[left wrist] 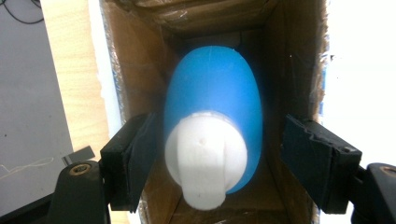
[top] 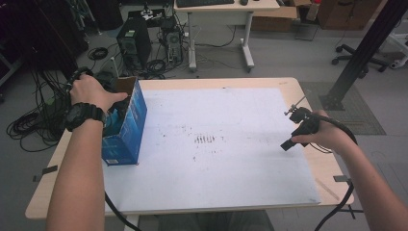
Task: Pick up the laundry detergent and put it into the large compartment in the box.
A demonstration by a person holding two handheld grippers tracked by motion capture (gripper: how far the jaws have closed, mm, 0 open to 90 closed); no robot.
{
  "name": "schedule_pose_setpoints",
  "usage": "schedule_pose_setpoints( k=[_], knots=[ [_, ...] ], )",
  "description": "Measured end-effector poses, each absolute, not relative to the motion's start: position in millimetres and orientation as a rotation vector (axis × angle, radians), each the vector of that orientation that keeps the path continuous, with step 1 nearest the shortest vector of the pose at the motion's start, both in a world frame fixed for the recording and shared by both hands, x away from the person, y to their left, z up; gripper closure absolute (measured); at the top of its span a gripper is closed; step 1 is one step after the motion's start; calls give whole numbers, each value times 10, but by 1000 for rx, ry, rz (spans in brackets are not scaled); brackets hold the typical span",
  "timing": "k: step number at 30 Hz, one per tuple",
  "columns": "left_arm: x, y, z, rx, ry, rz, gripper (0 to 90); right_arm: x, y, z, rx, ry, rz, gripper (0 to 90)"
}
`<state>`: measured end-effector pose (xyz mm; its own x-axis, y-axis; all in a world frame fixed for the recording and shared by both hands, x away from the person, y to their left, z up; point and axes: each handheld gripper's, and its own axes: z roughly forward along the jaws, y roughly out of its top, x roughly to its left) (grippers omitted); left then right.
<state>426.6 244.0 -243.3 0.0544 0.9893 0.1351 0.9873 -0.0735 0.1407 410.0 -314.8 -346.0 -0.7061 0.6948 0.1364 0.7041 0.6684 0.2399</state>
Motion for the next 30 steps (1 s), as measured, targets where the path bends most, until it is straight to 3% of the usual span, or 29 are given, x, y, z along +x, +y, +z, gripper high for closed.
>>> schedule_pose_setpoints(
  k=[30],
  knots=[
    [4237,2365,-2150,2282,2111,337,225,4101,-3154,-3467,-1196,-2834,-430,199]
  ],
)
